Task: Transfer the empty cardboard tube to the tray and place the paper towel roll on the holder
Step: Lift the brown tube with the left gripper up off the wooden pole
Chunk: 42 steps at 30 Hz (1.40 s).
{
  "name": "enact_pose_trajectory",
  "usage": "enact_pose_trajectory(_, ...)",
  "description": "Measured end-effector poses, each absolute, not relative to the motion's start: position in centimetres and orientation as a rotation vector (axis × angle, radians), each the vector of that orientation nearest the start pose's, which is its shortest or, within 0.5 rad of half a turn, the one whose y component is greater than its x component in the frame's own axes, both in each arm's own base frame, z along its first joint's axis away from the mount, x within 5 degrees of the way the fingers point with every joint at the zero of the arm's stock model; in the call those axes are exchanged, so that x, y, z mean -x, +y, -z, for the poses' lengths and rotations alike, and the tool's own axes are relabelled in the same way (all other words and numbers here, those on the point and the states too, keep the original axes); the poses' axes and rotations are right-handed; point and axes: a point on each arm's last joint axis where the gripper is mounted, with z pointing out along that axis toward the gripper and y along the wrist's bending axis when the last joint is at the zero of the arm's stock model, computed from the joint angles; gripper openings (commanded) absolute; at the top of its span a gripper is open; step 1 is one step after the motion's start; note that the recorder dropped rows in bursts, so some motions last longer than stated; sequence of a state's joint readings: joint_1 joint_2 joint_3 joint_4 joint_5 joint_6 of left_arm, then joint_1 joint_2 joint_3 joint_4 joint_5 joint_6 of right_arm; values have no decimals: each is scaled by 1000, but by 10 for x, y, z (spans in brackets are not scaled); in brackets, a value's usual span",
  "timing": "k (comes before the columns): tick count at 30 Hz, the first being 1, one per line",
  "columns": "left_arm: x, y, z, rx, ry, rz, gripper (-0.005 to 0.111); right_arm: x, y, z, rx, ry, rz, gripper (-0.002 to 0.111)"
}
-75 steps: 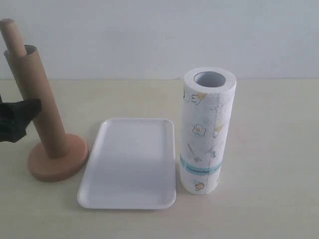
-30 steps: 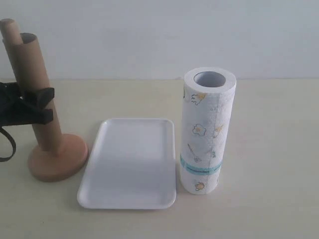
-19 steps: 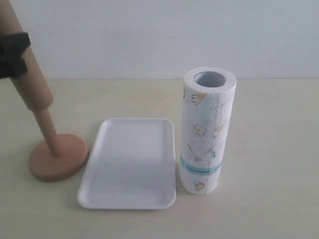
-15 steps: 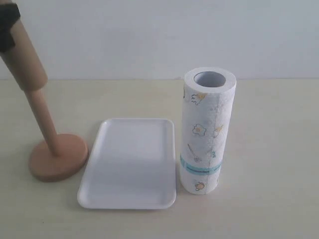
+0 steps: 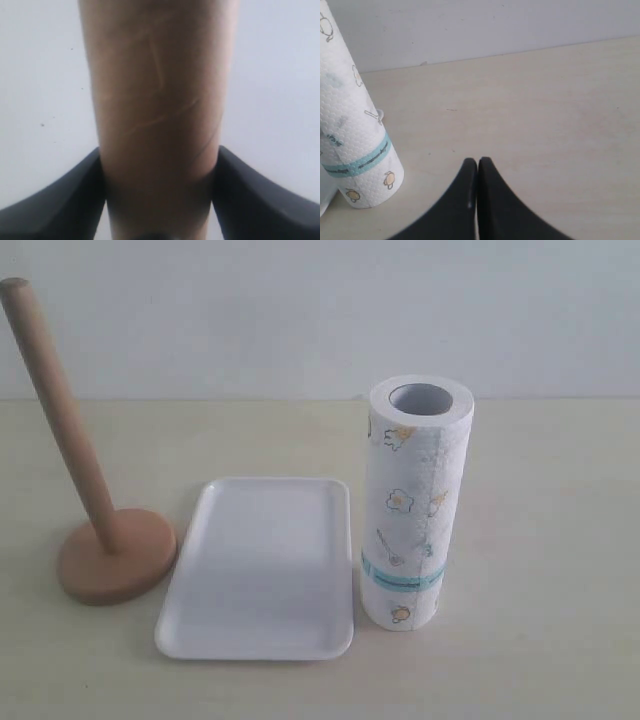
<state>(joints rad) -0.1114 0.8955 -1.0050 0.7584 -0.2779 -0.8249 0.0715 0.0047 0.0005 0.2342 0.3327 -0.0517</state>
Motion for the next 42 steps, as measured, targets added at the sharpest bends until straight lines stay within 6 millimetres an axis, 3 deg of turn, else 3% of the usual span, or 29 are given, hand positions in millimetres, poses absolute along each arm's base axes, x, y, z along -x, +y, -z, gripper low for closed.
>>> enact_pose_trajectory(6,-162,-55,-490,-333,1206,492,4,-53,11,-184,-36,1819,-240,0)
enact_pose_trajectory(12,-168,-71,-496,-462,1330,657,4,-53,11,-184,-36,1817,-240,0)
enact_pose_trajectory(17,-183,-82,-485,-525,1433,800,4,-53,11,-184,-36,1817,-240,0)
enact_pose_trajectory(28,-235,-99,-438,-620,1654,1019,4,-53,11,-184,-36,1817,-240,0)
enact_pose_trajectory(42,-240,-101,-431,-638,1680,1031,4,-53,11,-184,-36,1817,-240,0)
